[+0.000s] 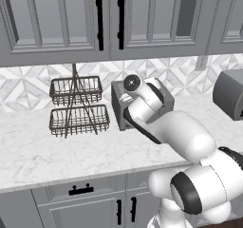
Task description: Start the toaster. Once the lever pops up, take the bread to the plate on the dining counter.
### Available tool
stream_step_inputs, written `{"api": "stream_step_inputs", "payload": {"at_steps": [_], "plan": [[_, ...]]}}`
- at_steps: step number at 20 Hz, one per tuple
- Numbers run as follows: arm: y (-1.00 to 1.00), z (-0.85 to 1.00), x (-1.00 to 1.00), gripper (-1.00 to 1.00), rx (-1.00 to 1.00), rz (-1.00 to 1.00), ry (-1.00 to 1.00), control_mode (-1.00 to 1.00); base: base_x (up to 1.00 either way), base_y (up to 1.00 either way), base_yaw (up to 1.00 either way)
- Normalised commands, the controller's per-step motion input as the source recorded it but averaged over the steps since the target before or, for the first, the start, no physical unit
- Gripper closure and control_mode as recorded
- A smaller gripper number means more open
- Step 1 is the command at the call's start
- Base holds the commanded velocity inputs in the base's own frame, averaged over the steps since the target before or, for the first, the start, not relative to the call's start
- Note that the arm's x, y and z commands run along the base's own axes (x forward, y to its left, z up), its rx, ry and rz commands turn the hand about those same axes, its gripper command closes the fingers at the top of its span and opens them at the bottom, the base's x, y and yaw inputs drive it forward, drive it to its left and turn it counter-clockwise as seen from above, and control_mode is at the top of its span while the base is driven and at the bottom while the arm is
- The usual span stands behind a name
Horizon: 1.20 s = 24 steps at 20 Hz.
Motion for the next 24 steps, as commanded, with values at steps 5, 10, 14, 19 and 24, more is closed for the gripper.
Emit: {"api": "stream_step_inputs", "payload": {"at_steps": [5, 10, 14, 19, 24], "plan": [[0.00, 0.00, 0.00, -1.00, 0.00, 0.00, 0.00, -1.00, 0.00, 0.00, 0.00], [0.00, 0.00, 0.00, -1.00, 0.00, 0.00, 0.00, -1.00, 0.00, 0.00, 0.00], [0.00, 0.00, 0.00, -1.00, 0.00, 0.00, 0.00, -1.00, 0.00, 0.00, 0.00], [0.00, 0.00, 0.00, -1.00, 0.00, 0.00, 0.00, -1.00, 0.00, 0.00, 0.00], [0.00, 0.00, 0.00, -1.00, 0.00, 0.00, 0.00, -1.00, 0.00, 0.00, 0.00]]}}
